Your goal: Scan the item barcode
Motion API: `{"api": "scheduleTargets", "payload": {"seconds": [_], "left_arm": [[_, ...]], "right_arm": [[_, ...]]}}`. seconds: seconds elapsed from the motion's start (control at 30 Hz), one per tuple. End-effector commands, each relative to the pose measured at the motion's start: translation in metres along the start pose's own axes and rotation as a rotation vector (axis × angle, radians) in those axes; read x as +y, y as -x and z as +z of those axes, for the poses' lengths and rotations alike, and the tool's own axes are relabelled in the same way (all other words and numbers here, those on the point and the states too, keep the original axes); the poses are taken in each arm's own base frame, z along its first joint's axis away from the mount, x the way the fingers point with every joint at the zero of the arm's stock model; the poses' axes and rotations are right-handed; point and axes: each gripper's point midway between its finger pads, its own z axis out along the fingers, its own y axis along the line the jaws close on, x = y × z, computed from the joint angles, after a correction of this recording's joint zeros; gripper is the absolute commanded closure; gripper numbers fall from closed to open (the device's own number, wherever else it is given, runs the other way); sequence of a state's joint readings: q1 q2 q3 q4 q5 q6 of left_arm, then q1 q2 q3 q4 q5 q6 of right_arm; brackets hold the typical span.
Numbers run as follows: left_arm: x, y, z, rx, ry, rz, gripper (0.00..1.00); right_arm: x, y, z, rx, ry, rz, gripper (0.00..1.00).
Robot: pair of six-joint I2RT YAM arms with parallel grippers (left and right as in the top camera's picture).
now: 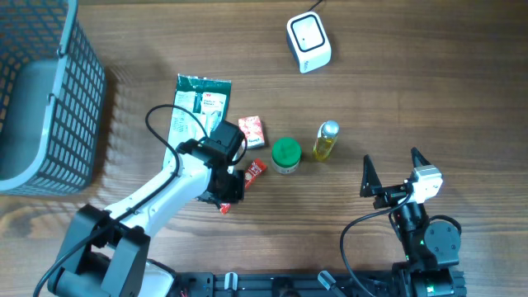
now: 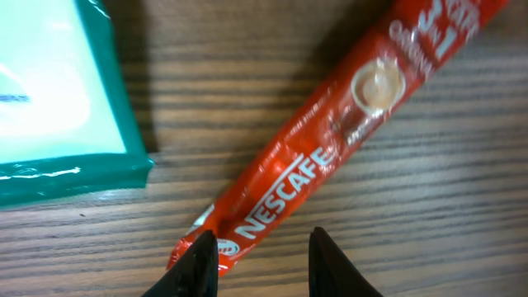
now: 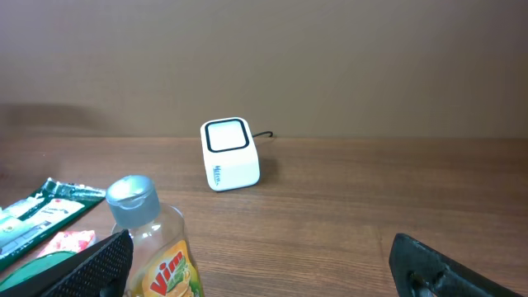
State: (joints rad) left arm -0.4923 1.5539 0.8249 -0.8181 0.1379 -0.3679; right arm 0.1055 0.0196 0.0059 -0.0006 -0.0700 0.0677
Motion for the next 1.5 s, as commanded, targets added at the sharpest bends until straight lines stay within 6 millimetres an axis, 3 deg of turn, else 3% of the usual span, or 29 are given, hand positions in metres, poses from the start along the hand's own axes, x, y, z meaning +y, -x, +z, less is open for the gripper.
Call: {"api": "scheduleTargets", "payload": {"seconds": [0.0, 0.33, 0.6, 0.73, 1.27, 1.47], "left_arm": [[-0.007, -0.005, 0.005, -0.001, 0.018, 0.125, 0.74], [-0.002, -0.008, 0.019, -0.003, 0.155, 0.203, 0.76], [-0.008, -0.001, 0.001, -0.043, 0.14, 0.209, 0.76], [0.004, 0.002, -0.001, -0.061, 0.208, 0.21, 0.75], [0.008, 0.003, -0.002, -0.069, 0.234, 0.209, 0.8], [0.015, -0.006, 0.01, -0.052, 0.239, 0.202, 0.85]], "right_arm": [[-0.003, 0.001, 0.0, -0.006, -0.014, 0.011, 0.0], [-0.003, 0.001, 0.0, -0.006, -0.014, 0.011, 0.0], [-0.003, 0.001, 0.0, -0.006, -0.014, 0.011, 0.01], [-0.003, 0.001, 0.0, -0.006, -0.014, 0.011, 0.0], [-0.003, 0.001, 0.0, -0.006, -0.014, 0.01, 0.0], [-0.003, 0.001, 0.0, -0.006, -0.014, 0.011, 0.0]]}}
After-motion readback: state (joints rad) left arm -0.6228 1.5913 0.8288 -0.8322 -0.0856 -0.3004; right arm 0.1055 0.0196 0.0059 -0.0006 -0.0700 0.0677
